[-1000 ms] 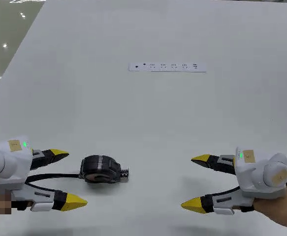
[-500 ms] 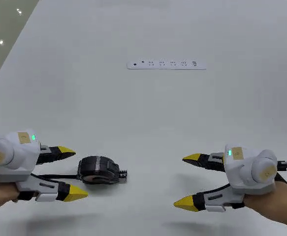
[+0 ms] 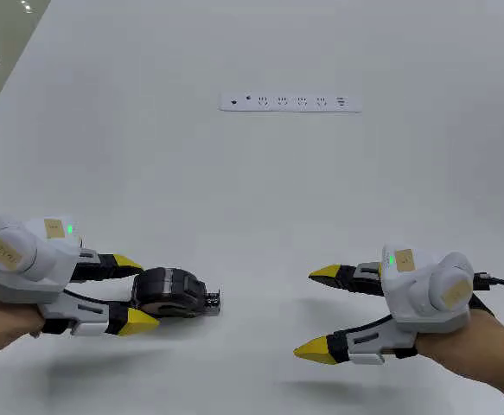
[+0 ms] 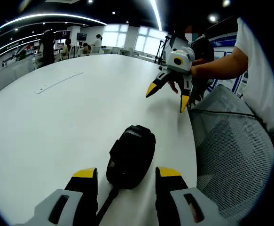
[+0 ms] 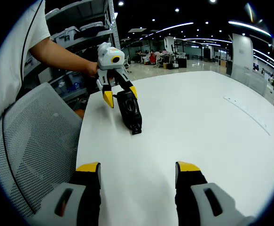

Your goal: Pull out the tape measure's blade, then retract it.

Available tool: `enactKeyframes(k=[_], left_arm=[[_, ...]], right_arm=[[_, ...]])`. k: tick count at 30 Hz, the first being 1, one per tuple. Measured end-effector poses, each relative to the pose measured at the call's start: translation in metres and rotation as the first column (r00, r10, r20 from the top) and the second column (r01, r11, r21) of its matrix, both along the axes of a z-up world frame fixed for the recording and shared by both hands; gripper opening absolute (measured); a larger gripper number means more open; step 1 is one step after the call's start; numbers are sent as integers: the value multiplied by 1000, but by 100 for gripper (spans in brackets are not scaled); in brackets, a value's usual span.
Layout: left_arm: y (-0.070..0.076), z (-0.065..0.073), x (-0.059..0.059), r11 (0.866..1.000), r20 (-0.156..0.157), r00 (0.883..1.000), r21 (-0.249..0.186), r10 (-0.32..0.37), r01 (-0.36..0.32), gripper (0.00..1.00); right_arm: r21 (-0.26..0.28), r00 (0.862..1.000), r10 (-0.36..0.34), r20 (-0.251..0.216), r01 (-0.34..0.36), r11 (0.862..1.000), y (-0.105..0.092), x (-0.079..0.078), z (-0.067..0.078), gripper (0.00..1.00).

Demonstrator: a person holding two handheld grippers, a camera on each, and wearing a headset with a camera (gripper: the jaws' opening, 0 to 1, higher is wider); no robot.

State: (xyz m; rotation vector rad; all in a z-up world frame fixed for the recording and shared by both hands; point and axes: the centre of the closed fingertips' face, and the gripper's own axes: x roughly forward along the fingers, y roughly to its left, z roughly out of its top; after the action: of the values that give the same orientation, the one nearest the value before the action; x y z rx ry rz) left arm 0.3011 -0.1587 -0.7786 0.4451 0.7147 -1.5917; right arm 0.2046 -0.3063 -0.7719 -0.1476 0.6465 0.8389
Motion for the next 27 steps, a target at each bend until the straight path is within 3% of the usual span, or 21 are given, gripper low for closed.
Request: enactKeyframes(k=[9, 27], left_arm=[[-5, -2, -2, 1000, -21, 1000, 9, -22, 22, 34], [-6, -3, -2, 997, -9, 998, 33, -64, 64, 32]], right_arm=[[8, 1000, 6, -5, -6, 1000, 4, 3, -2, 64], [12, 999, 36, 1, -36, 999, 16, 13, -3, 61]])
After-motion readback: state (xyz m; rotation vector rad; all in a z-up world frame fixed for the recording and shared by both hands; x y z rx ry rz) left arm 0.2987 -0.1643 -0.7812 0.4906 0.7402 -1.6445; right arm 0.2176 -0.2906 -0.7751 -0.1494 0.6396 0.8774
